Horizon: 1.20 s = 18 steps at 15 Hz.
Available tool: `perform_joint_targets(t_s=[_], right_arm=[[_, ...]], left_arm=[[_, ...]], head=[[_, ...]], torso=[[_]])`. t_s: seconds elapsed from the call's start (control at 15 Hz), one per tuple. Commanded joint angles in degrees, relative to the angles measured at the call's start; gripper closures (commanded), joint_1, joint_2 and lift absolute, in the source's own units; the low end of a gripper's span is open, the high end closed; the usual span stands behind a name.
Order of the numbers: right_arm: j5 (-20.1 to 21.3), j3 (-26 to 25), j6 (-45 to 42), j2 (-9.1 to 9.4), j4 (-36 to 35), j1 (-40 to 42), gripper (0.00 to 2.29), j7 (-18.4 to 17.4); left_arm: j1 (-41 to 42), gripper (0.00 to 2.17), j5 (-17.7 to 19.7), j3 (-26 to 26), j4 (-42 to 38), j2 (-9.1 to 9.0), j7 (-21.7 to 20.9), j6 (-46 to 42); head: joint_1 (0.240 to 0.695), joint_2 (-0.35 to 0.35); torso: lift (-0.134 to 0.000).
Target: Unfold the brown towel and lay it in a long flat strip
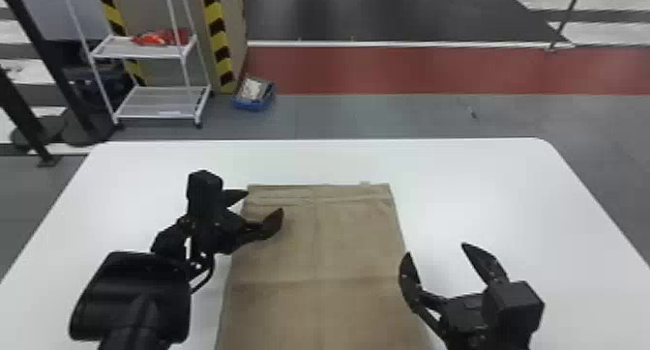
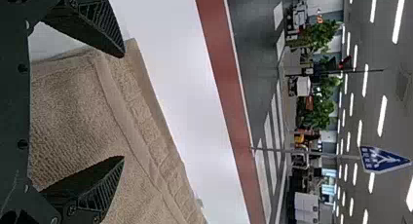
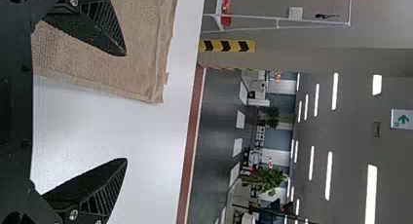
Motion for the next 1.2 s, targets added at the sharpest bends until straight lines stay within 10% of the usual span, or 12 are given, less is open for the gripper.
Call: perform_joint_targets(t_s=[0.0, 1.13], right_arm=[[0.0, 0.28, 0.15, -0.16, 0.2, -0.21, 0.11, 0.0], [-0.09, 0.9, 0.15, -0.25, 1.69, -1.27, 0.11, 0.0]], left_arm=[[-1.12, 0.15, -0.32, 0.45, 1.72, -0.15, 0.19, -0.08], [3.71, 0.37, -0.58, 0.71, -4.96, -0.15, -0.16, 0.63]], head=[[0.695, 0.005], [0.695, 0.027]], torso=[[-0.117], [-0.117]])
